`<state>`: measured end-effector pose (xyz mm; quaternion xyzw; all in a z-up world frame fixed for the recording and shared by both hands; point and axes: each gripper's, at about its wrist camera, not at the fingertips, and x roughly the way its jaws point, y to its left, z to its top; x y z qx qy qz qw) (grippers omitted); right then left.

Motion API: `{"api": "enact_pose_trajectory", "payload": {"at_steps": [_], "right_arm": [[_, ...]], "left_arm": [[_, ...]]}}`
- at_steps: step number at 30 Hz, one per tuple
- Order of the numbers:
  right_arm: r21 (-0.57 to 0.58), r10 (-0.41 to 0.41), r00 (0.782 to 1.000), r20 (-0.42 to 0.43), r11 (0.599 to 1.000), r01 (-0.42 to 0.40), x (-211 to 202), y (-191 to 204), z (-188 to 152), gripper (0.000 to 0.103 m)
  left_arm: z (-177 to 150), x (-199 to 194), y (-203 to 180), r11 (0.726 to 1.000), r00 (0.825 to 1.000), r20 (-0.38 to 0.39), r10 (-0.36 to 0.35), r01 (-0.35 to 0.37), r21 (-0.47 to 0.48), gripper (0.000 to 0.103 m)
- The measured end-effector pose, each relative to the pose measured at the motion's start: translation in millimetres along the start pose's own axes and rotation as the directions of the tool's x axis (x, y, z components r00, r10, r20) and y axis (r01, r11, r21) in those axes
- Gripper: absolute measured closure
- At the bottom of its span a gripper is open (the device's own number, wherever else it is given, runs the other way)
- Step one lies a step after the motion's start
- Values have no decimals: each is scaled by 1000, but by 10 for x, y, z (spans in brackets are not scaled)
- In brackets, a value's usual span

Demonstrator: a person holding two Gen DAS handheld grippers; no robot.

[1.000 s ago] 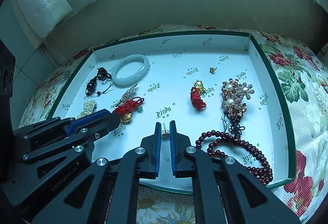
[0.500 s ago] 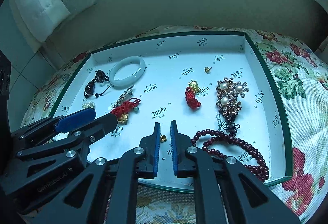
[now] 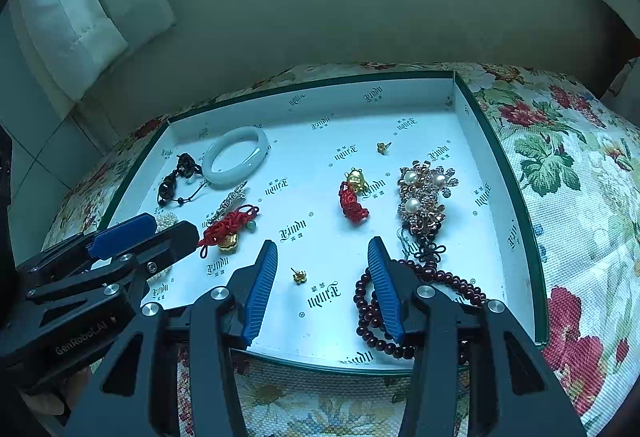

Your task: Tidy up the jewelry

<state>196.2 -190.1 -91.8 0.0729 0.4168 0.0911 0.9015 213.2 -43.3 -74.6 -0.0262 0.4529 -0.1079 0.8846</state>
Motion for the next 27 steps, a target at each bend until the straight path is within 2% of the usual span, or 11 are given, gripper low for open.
{"api": "enact_pose_trajectory", "payload": {"at_steps": [10, 23, 27], "right_arm": [[12, -17, 1000, 19, 1000, 16, -56, -24, -9, 55], [34, -50, 998, 31, 998, 49, -219, -93, -90, 55], [32, -62, 997, 38, 998, 61, -321, -89, -155, 44]], "left_arm": [[-26, -43, -10, 1000, 1000, 6, 11, -11, -10, 47], [-99, -268, -70, 997, 996, 38, 81, -81, 6, 32], [-162, -389, -107, 995, 994, 45, 97, -98, 6, 24]]}}
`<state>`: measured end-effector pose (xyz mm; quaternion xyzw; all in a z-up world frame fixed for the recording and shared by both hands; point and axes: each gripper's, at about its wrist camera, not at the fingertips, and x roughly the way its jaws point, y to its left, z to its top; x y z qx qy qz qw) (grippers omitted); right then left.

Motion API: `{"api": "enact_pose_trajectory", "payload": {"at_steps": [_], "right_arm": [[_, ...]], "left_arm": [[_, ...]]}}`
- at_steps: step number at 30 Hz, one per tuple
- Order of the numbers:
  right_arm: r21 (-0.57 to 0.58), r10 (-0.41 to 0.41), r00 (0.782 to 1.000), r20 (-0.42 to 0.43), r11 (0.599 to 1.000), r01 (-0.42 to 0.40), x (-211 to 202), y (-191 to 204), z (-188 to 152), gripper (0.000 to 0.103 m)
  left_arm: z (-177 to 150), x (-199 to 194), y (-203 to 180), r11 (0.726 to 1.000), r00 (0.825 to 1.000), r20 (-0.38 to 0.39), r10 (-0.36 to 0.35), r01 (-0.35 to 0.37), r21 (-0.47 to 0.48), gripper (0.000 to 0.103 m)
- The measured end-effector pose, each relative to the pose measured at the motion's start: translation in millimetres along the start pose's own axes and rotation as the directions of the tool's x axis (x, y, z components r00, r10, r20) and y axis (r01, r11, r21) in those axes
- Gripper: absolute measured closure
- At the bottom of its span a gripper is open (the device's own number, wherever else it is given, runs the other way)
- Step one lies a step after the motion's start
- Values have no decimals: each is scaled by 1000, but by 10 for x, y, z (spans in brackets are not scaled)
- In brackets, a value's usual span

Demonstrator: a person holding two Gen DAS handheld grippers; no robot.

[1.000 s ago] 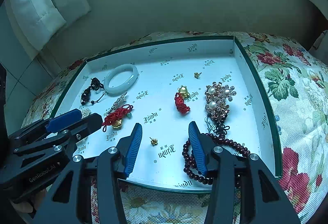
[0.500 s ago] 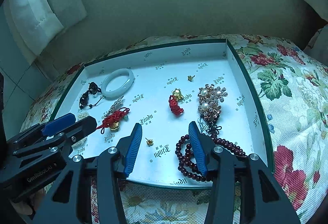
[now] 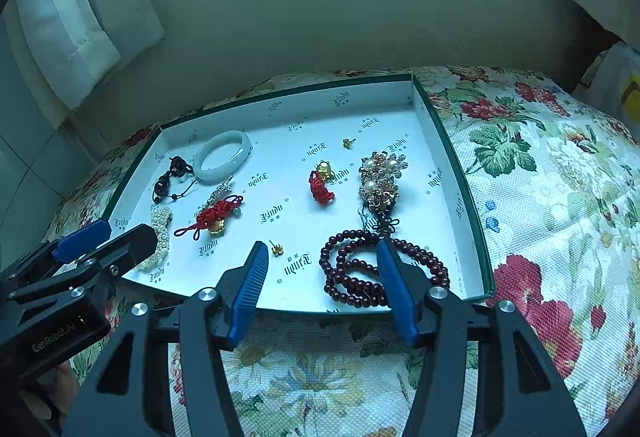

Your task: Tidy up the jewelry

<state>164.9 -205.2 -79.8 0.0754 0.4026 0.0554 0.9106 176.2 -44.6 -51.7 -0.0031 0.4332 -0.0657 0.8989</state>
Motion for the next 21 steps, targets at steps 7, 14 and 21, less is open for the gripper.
{"api": "enact_pose_trajectory", "payload": {"at_steps": [7, 14, 21], "right_arm": [[-4, -12, 1000, 25, 1000, 13, -298, 17, -113, 44], [-24, -8, 999, 38, 1000, 9, -564, 94, -275, 40], [-41, -14, 998, 63, 999, 17, -906, 178, -391, 40]], "left_arm": [[-152, -262, -44, 1000, 1000, 6, 11, -11, -12, 23], [-279, -544, -121, 999, 998, 38, 50, -50, 4, 15], [-428, -901, -123, 998, 997, 56, 54, -53, -17, 14]]}}
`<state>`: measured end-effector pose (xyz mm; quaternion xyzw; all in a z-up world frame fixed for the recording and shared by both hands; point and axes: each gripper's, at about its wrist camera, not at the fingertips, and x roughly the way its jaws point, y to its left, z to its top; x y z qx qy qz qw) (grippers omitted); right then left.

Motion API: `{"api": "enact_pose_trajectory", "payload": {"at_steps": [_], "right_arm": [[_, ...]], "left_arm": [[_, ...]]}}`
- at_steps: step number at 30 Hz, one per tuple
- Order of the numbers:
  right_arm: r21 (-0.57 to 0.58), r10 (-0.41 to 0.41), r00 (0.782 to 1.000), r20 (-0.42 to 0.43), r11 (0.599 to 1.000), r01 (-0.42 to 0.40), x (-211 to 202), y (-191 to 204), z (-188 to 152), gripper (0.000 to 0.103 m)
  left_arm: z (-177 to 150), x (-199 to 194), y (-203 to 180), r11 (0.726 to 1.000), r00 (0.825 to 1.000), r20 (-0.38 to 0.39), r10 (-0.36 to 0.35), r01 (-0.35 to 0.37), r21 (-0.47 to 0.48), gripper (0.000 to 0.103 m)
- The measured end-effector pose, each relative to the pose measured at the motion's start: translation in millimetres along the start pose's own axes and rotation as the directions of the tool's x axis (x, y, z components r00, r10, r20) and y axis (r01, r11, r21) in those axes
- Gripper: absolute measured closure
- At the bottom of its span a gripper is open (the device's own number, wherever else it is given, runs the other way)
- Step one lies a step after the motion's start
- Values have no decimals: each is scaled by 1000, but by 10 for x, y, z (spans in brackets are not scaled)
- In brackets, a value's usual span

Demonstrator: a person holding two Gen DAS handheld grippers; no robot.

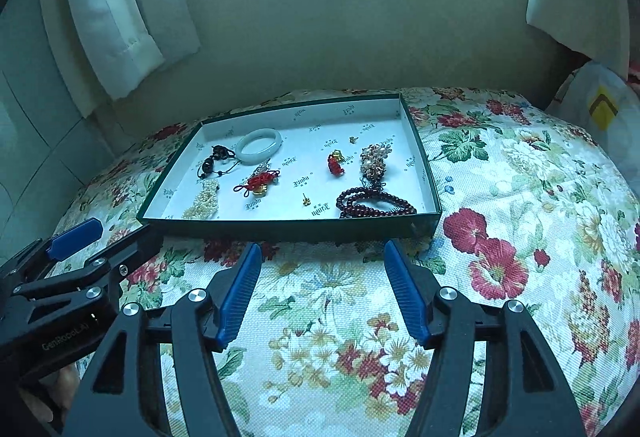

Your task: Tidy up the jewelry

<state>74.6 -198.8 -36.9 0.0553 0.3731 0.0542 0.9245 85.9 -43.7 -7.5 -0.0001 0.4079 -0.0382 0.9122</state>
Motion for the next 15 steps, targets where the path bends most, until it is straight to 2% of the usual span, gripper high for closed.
{"api": "enact_pose_trajectory", "payload": {"at_steps": [8, 15], "right_arm": [[-44, -27, 998, 65, 999, 30, -456, 131, -73, 39], [-50, -32, 996, 85, 998, 36, -680, 181, -168, 39]], "left_arm": [[-100, -475, 22, 1000, 998, 55, 25, -24, -12, 12], [-192, -702, 18, 999, 997, 72, 28, -27, -17, 12]]}}
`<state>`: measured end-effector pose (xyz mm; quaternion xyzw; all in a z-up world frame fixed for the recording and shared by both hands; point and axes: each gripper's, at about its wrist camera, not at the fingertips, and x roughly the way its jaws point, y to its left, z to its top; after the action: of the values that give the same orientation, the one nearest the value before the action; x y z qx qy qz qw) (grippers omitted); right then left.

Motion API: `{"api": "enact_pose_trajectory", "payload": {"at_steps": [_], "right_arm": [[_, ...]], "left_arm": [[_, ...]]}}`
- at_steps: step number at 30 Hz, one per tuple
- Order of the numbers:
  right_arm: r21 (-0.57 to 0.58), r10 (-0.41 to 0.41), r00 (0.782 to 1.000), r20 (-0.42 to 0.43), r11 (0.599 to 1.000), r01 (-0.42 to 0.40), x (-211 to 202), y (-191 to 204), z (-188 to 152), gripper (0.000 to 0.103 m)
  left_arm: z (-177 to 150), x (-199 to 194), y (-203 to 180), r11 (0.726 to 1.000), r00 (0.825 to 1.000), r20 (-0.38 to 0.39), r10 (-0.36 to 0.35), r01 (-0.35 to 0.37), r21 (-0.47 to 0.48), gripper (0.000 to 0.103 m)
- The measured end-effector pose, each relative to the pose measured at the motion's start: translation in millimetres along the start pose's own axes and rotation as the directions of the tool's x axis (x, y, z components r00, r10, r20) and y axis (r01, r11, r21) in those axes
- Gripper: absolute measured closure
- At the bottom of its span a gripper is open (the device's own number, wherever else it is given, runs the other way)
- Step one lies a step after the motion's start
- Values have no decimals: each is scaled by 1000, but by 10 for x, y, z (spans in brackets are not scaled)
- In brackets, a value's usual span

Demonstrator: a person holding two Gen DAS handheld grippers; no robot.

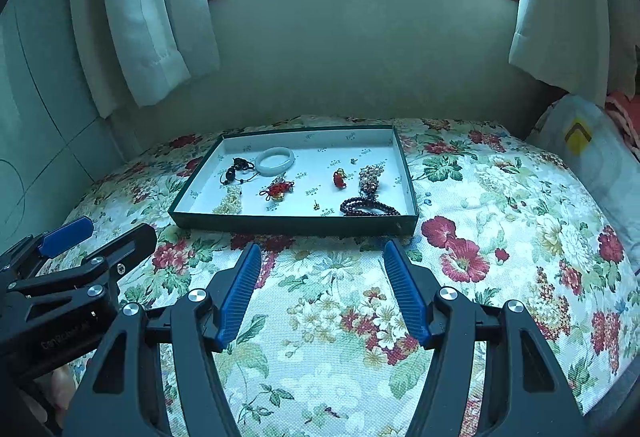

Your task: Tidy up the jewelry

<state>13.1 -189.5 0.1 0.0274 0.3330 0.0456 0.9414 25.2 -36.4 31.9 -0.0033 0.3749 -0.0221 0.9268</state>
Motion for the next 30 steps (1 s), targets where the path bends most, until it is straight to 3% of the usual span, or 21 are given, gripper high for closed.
{"api": "enact_pose_trajectory", "payload": {"at_steps": [30], "right_arm": [[-34, -15, 1000, 27, 999, 16, -275, 133, -100, 39]], "left_arm": [[-136, -292, 96, 1000, 1000, 20, 9, -9, -24, 12]]}}
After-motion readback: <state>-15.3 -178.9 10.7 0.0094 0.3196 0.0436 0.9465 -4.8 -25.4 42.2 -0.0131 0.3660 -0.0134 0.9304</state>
